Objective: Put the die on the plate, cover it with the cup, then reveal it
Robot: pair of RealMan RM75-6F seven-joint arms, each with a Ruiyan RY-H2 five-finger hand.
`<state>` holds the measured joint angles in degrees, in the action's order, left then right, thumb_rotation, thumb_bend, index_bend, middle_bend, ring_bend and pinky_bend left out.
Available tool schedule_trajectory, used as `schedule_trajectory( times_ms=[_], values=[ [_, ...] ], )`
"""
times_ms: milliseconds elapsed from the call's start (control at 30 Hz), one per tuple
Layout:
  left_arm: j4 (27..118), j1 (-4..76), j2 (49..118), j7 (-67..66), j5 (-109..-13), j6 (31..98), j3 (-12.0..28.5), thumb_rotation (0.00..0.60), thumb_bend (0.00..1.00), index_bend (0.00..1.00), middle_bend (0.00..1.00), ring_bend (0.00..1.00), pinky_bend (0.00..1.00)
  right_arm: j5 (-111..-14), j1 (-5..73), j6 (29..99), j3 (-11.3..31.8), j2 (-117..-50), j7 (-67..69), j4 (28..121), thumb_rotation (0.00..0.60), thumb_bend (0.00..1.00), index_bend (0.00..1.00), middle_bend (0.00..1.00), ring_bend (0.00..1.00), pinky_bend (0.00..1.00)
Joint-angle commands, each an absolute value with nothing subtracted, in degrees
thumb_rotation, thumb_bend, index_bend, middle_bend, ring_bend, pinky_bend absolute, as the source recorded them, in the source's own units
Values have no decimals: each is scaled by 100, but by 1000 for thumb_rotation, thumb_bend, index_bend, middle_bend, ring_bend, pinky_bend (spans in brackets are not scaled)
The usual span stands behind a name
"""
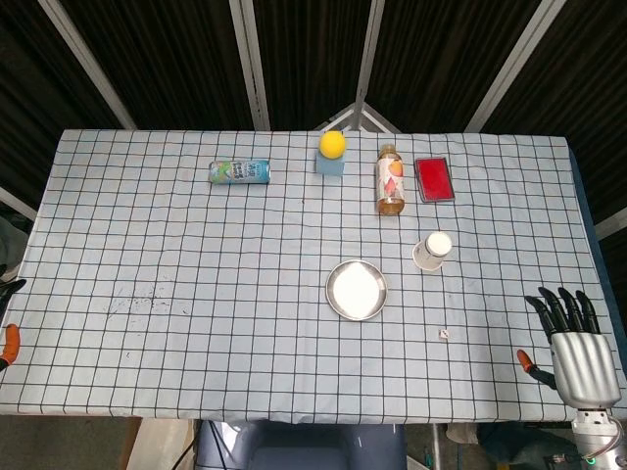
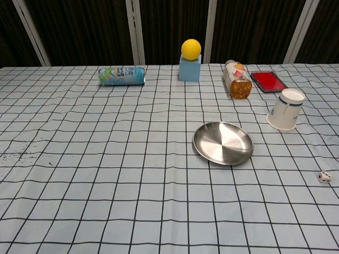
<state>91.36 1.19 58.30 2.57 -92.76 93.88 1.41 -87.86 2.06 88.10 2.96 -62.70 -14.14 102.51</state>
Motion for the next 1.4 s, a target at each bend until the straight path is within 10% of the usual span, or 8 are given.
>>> schedule_trajectory(
  times_ms=[33,867,1400],
  values=[
    [9142,131,5829,262,-9245,9353,146,600,842,139,0,0,0,-8792,219,8780,285,-6281,-1425,10253,600,242,204,145,70,0],
    [9294,110,5813,80,-9216,9306,112,600,842,139,0,0,0,-8615,359,8254,171,-6367,-1084,10387,600,242,259,144,70,0],
    [9245,242,5886,24,-9053,9033,169,600,842,139,0,0,0,-7298,1574,6269,681,-7610,-1142,9501,600,251,394,144,63,0]
  ],
)
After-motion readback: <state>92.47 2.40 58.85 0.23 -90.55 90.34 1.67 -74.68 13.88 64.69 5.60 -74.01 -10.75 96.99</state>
